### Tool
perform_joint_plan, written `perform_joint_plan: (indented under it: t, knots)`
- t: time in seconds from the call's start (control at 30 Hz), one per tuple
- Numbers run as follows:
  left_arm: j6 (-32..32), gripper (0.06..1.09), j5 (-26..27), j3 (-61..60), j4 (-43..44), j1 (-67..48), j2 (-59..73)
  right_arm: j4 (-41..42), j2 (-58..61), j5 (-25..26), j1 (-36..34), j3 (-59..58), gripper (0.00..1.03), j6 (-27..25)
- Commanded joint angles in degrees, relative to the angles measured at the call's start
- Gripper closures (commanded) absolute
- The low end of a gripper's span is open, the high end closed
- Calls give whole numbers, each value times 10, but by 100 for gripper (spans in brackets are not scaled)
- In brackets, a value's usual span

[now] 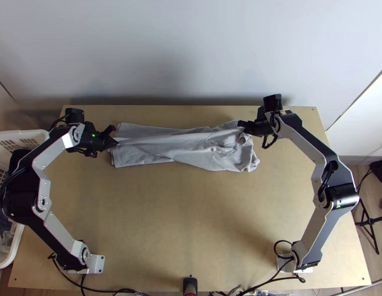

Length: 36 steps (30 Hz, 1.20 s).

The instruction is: Fold the t-shirt

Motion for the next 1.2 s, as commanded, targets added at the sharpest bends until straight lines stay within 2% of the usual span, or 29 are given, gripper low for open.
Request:
perform_joint_plan:
  t: [0.0,0.23,0.27,0.3,0.37,0.4,0.47,0.57,0.77,1.0,1.17]
  knots:
    - [0,104,-8,27,-15,2,30,-1,8,0,5,-31,100,-5]
    - [14,100,-8,53,-68,4,53,-8,-1,-1,24,-68,97,-48]
    - [20,90,-8,55,-73,4,53,-8,-5,-1,26,-72,86,-49]
    - [28,73,-8,58,-79,4,50,-8,-11,-1,27,-78,72,-49]
    - [39,28,-8,63,-95,2,43,-7,-21,-1,29,-89,42,-49]
    - [42,13,-8,66,-102,1,39,-7,-24,-2,29,-93,30,-49]
    - [46,11,-8,66,-108,1,27,-7,-31,-2,30,-100,17,-48]
    - [52,11,-7,62,-111,1,4,-10,-48,-2,29,-102,4,-44]
    - [71,11,0,51,-135,10,-34,-24,-142,-3,22,-98,4,-45]
    - [93,11,9,10,-132,31,-79,-113,-264,-13,14,-68,4,-47]
    - [100,11,9,-25,-92,45,-74,-173,-331,-19,47,-33,4,-24]
